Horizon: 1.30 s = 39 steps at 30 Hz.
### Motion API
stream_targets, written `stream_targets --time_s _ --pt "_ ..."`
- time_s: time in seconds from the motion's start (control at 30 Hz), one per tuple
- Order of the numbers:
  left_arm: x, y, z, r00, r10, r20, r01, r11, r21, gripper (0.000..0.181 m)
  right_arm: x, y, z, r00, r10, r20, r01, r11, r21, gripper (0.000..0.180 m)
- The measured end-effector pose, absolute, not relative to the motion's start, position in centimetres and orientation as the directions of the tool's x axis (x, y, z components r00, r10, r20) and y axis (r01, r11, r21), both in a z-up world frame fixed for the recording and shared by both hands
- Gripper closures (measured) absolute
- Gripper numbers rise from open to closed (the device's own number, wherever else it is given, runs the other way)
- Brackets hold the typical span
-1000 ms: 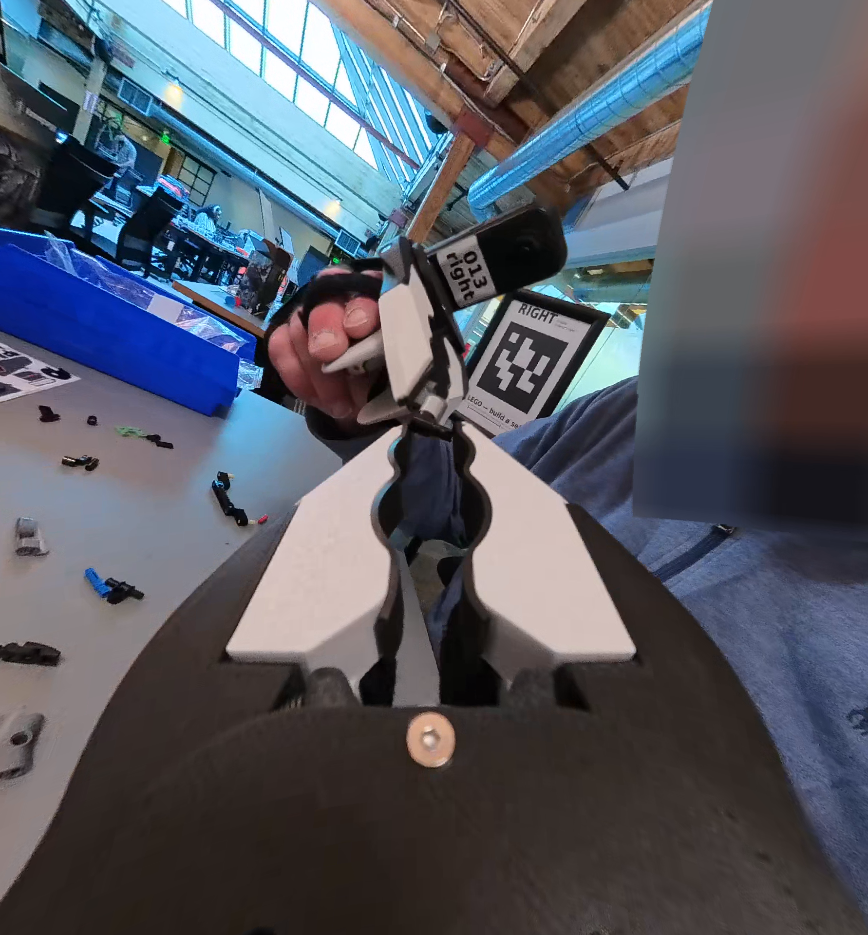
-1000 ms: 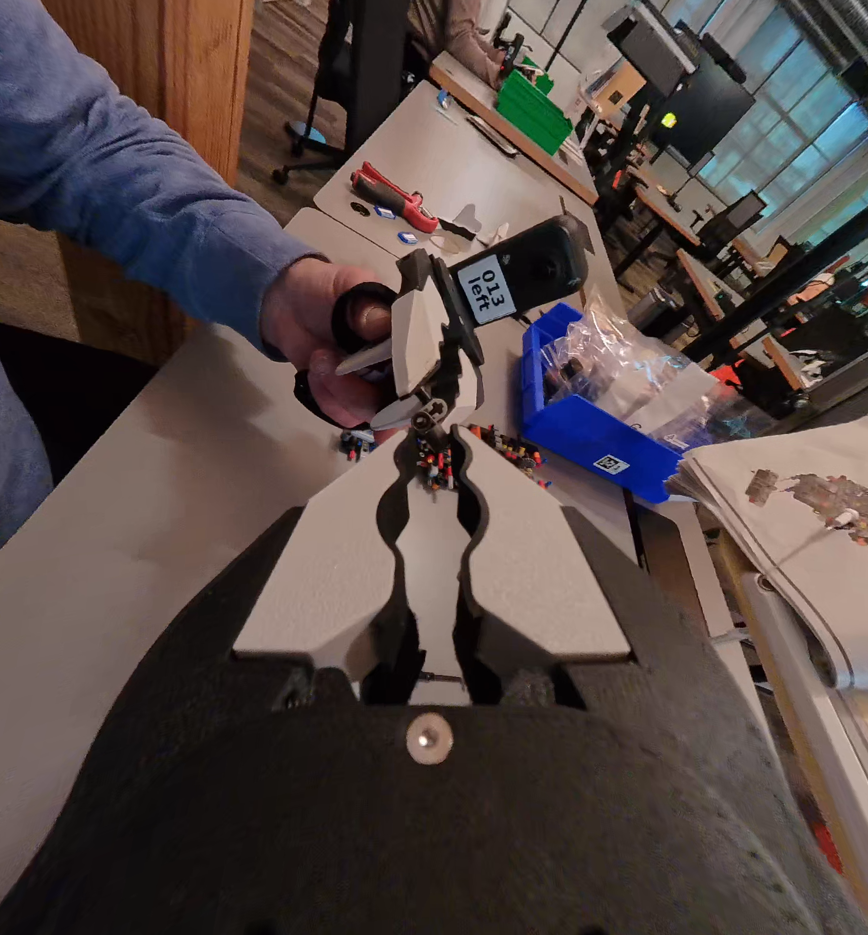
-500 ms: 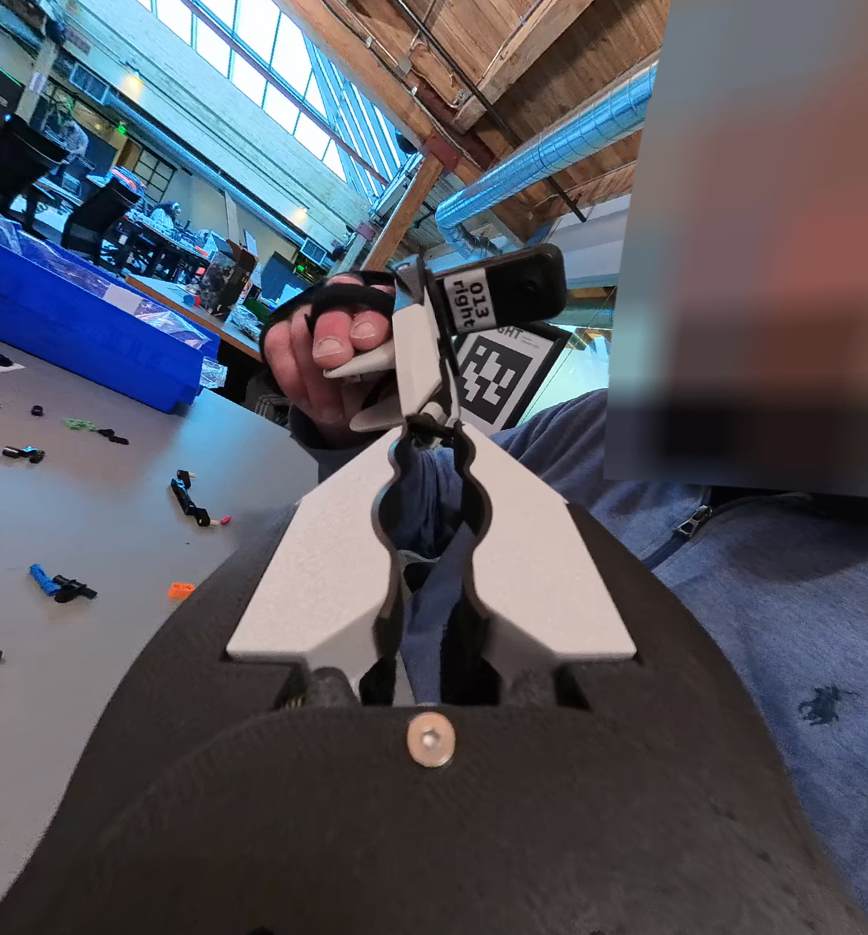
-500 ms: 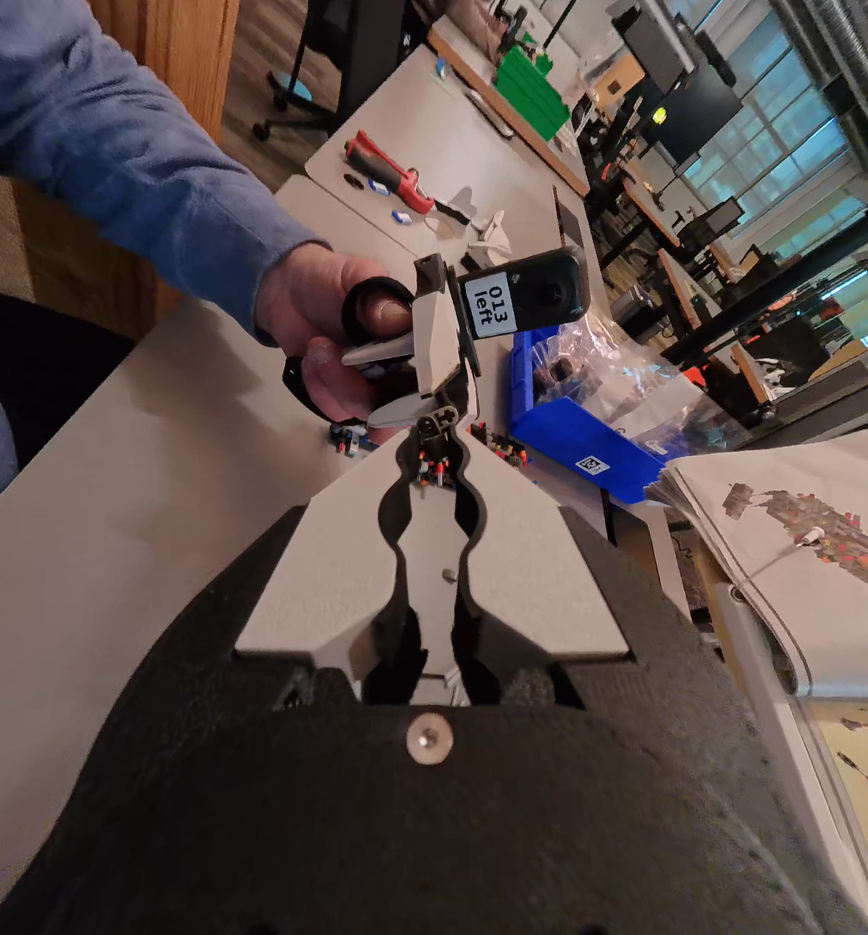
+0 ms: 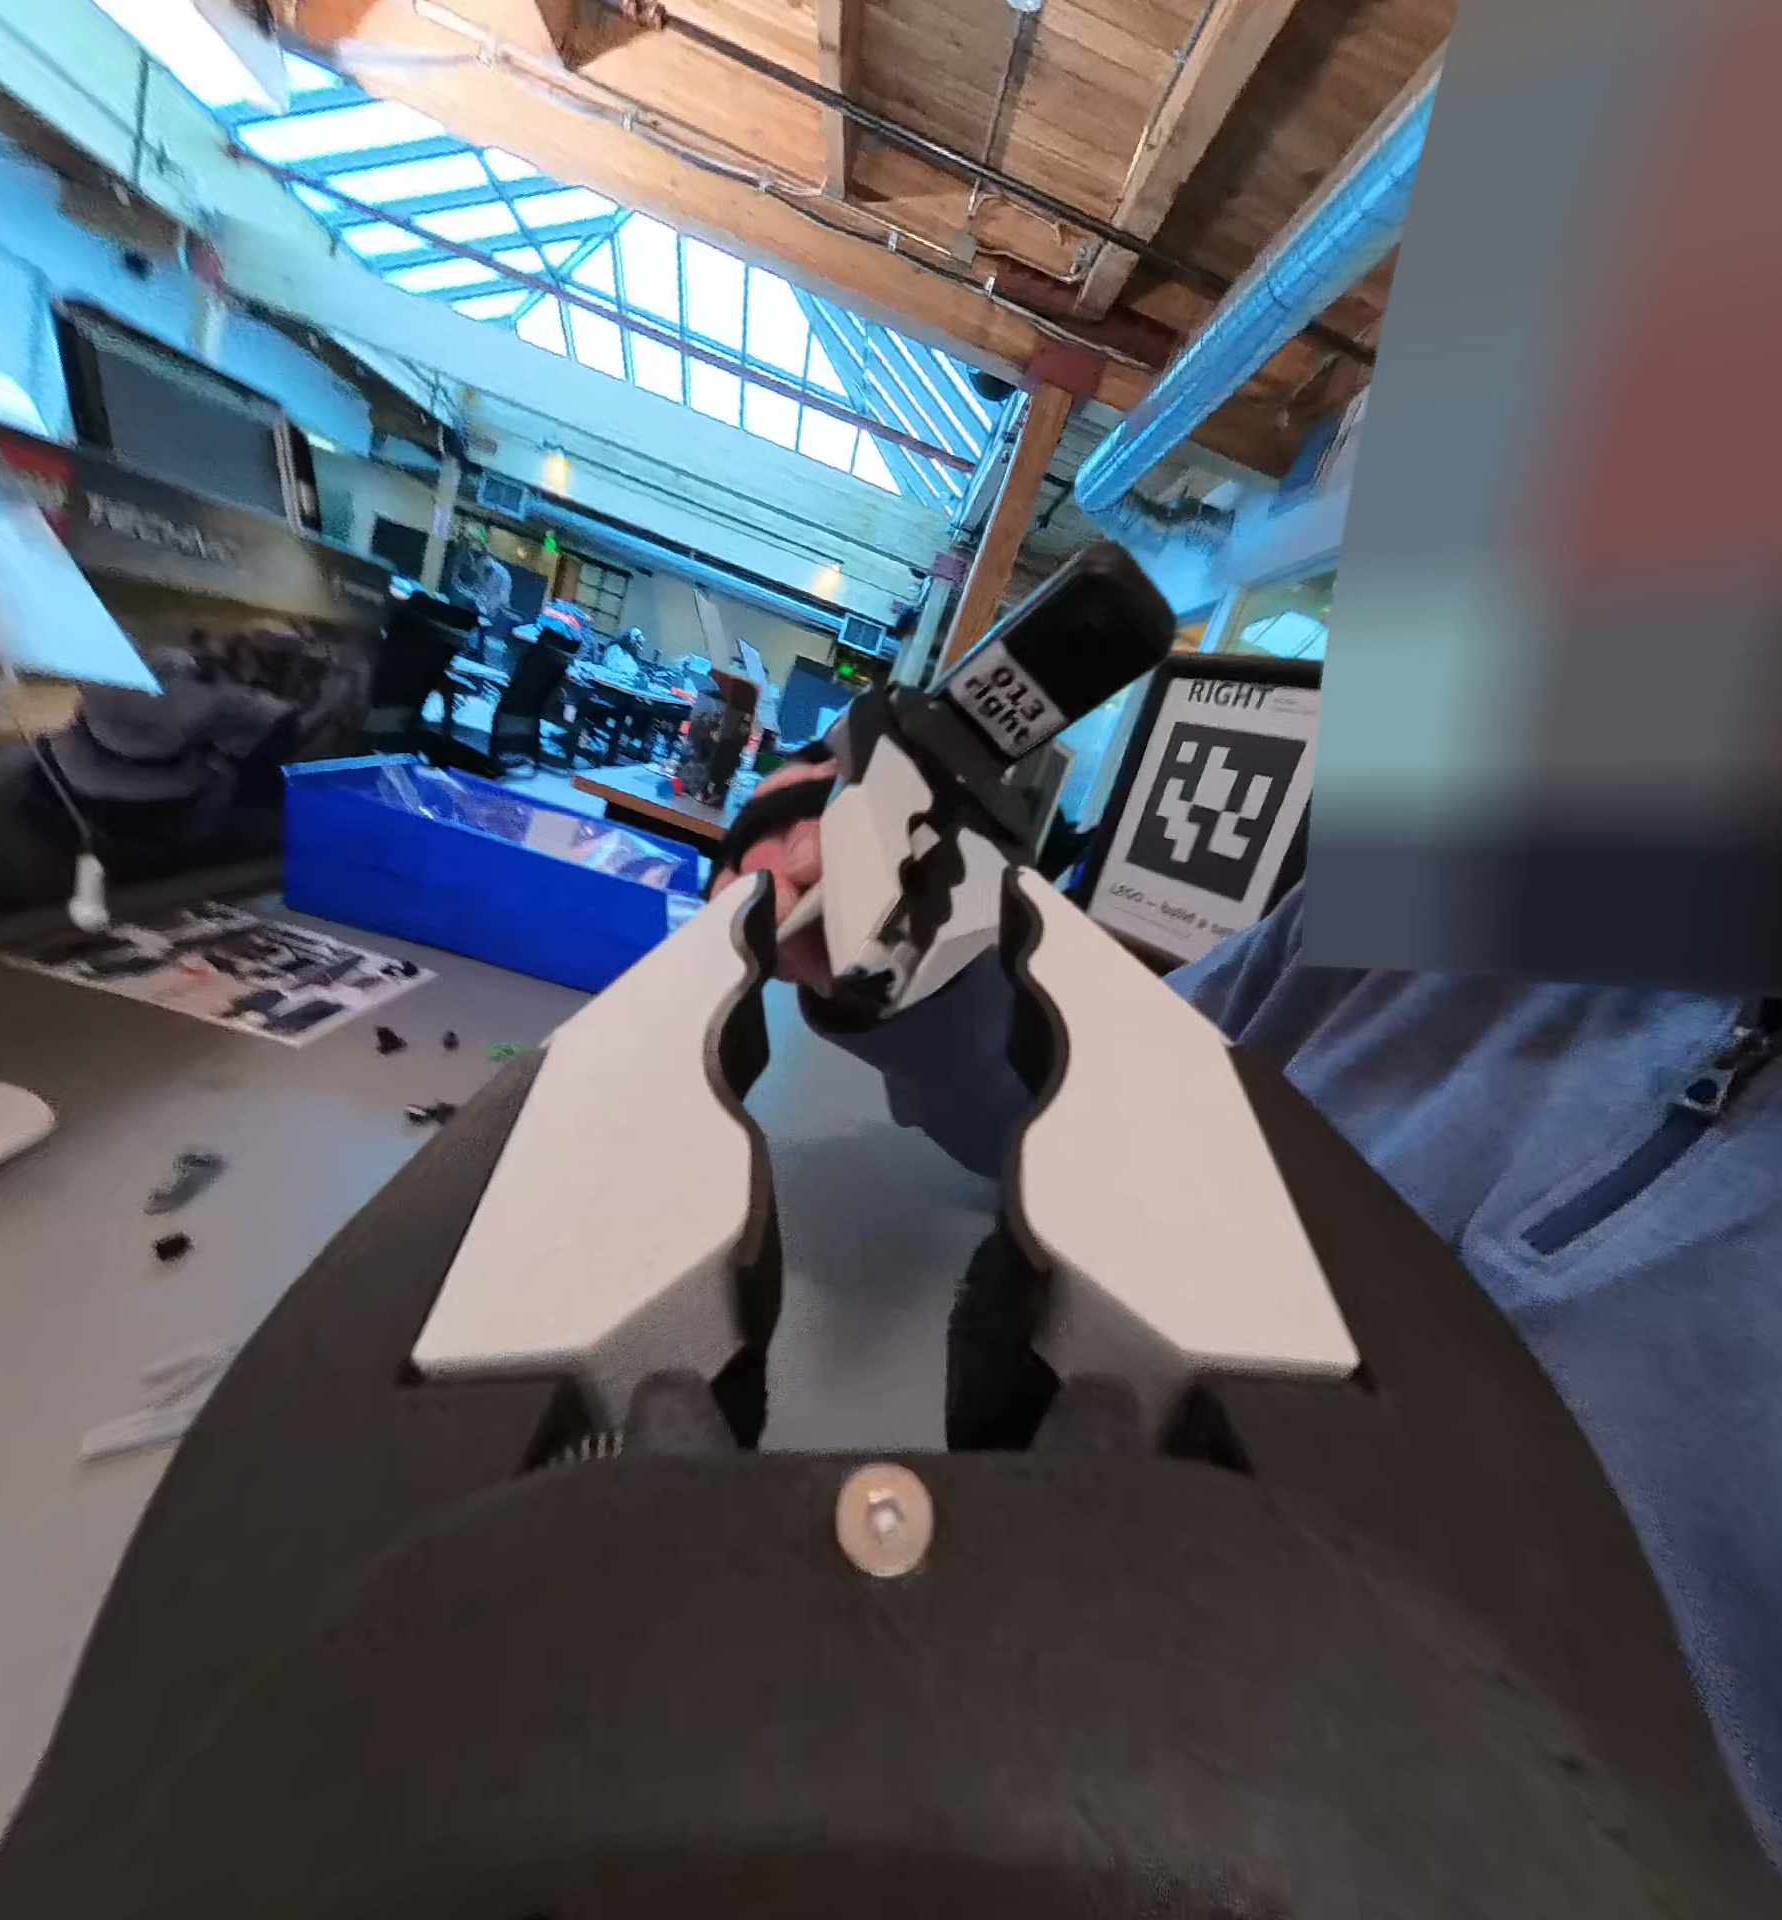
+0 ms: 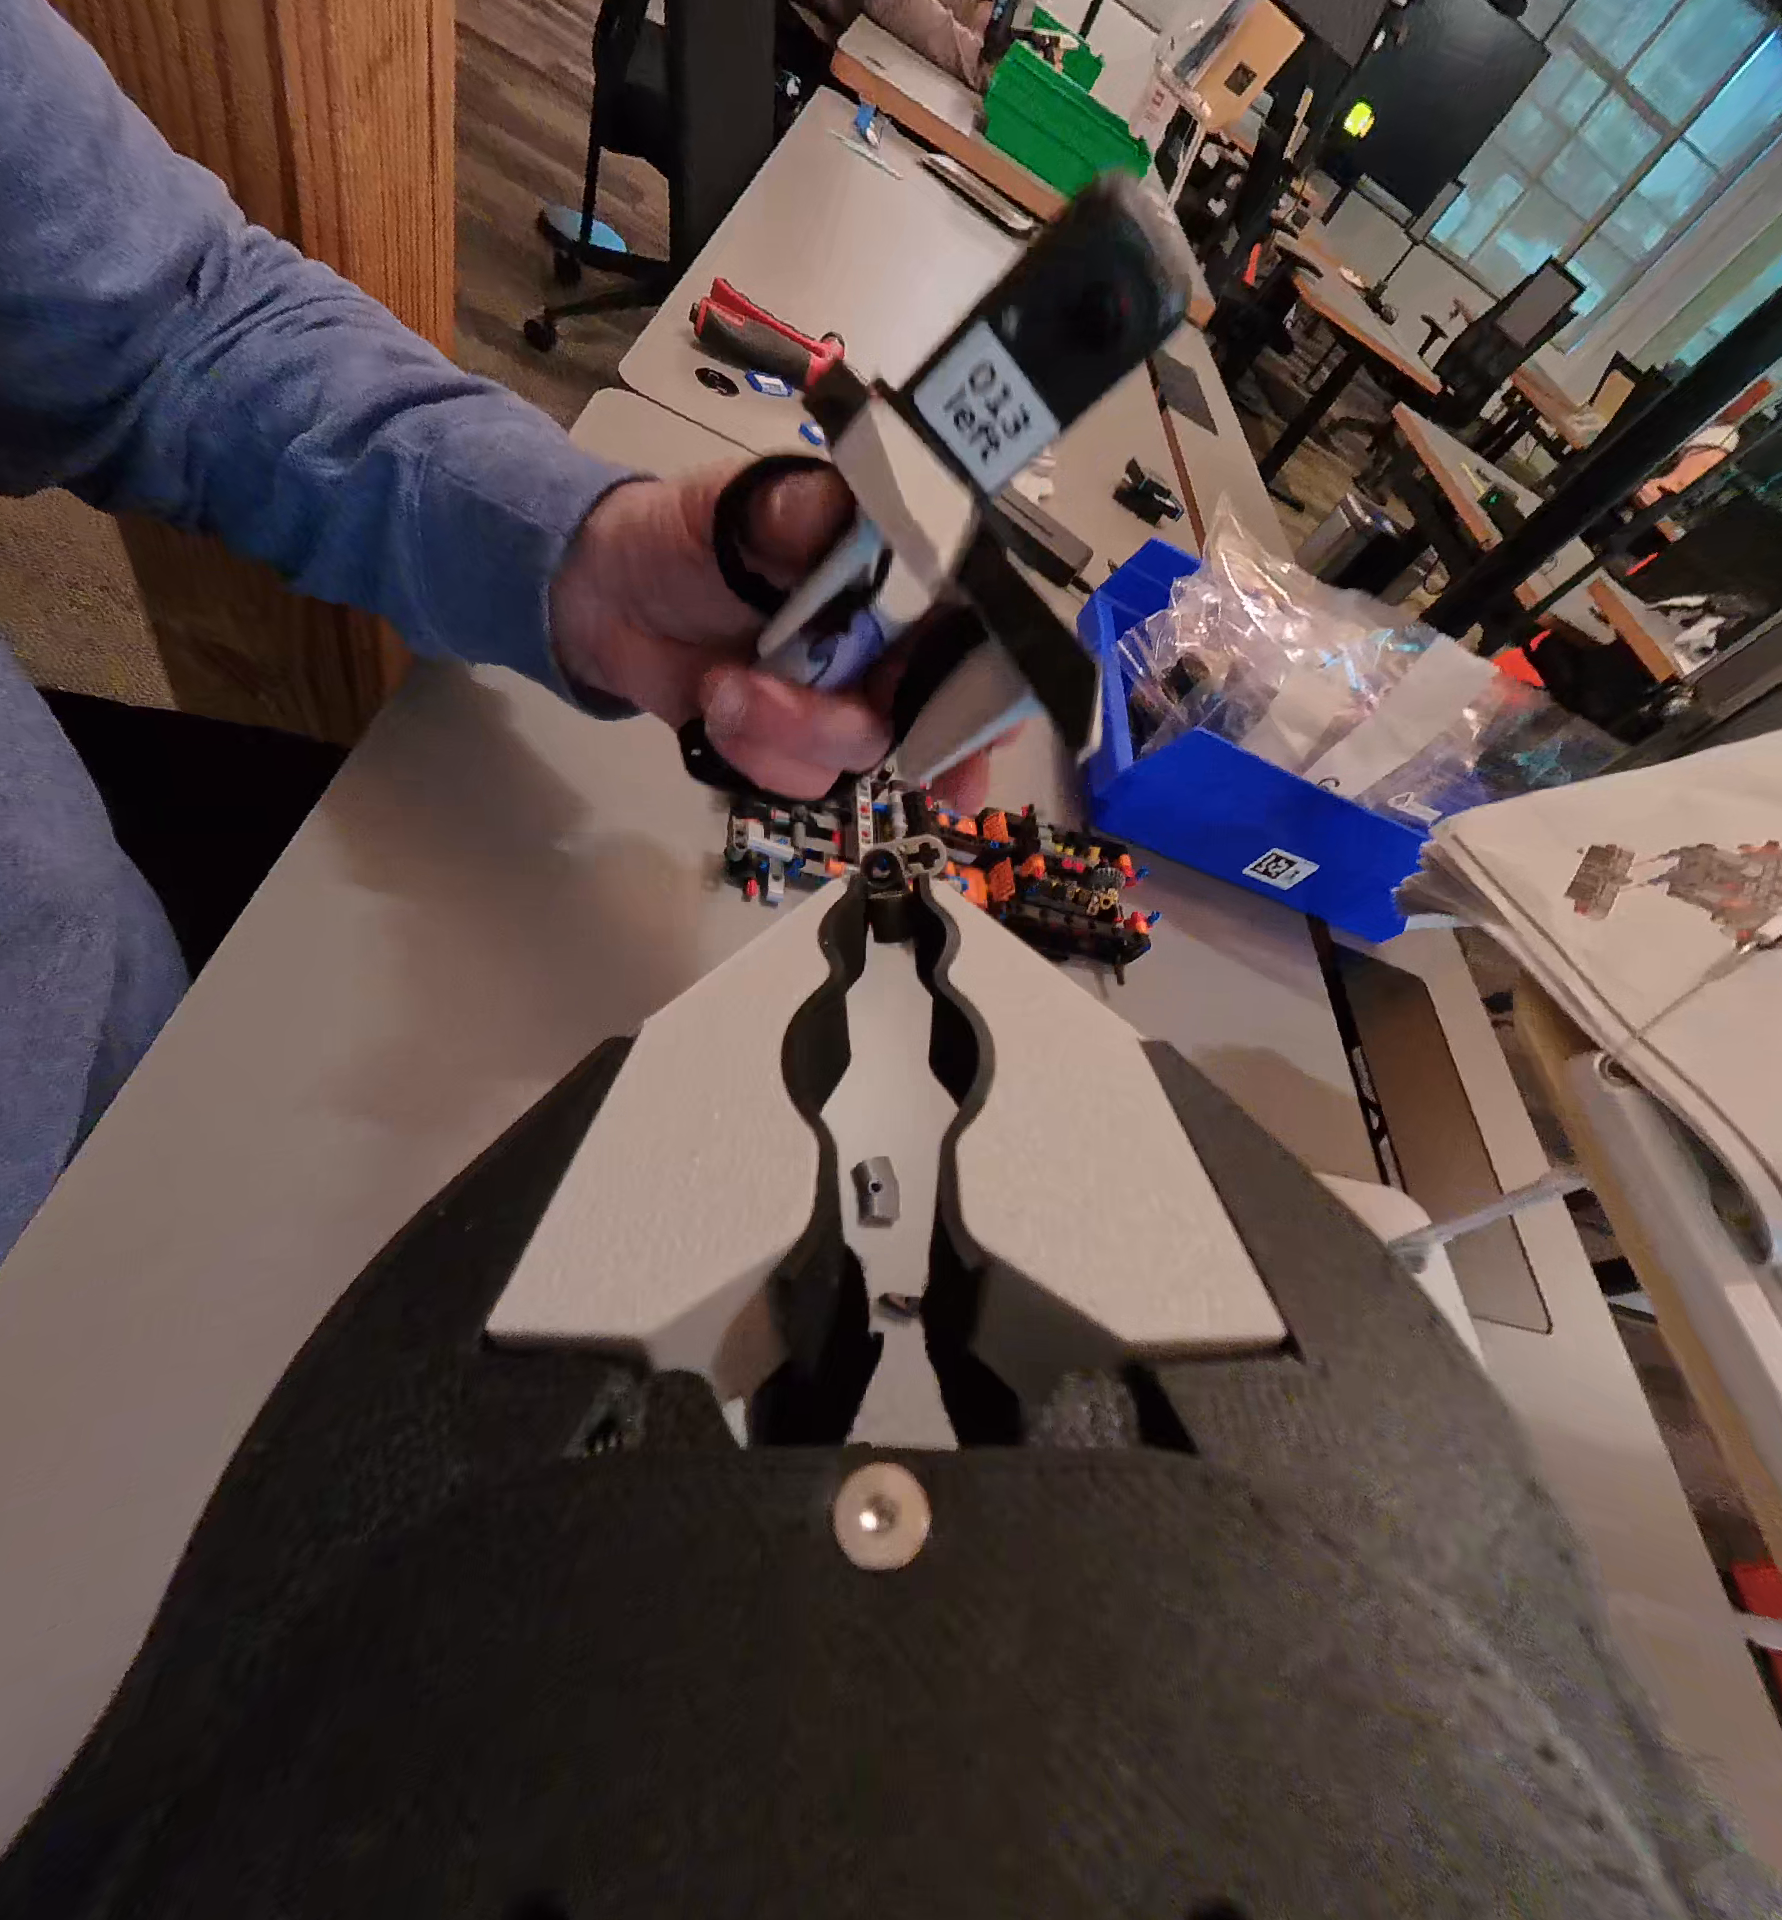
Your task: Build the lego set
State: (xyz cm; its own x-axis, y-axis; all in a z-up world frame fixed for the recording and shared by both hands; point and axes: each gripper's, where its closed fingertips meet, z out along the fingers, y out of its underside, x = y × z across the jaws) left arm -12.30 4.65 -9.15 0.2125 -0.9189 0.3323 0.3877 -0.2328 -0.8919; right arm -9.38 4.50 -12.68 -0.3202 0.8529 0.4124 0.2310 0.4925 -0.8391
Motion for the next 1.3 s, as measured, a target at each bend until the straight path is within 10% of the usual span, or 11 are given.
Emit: stream_targets --time_s 0.13,0.27,0.5,0.7,0.87,1.3 --pt "-12.0 2.5 -6.0 0.444 -0.895 -0.049 0.175 0.140 -0.974 0.161 -8.2 4.9 -13.0 -0.326 0.869 0.373 0.237 0.457 -0.857 0.173" --pt "-8.9 1.3 -3.5 0.561 -0.474 -0.679 -0.414 0.550 -0.726 0.163 -7.3 5.3 -13.2 -0.315 0.875 0.367 0.240 0.447 -0.862 0.174" --pt "-7.7 5.6 -5.1 0.648 -0.537 -0.540 -0.340 0.430 -0.836 0.087 -6.5 6.0 -13.6 -0.280 0.893 0.352 0.241 0.420 -0.875 0.174" --pt "-8.0 8.8 -8.4 0.665 -0.603 -0.440 -0.346 0.273 -0.897 0.103 -5.8 7.6 -13.7 -0.237 0.926 0.294 0.241 0.349 -0.905 0.174" --pt "-8.4 10.8 -11.2 0.661 -0.567 -0.492 -0.436 0.243 -0.866 0.156 -5.4 9.3 -14.4 -0.226 0.962 0.151 0.315 0.219 -0.923 0.174" --pt "-6.9 12.3 -14.2 0.637 -0.600 -0.484 -0.445 0.227 -0.866 0.149 -4.4 11.7 -14.1 -0.349 0.931 -0.106 0.448 0.067 -0.892 0.174"
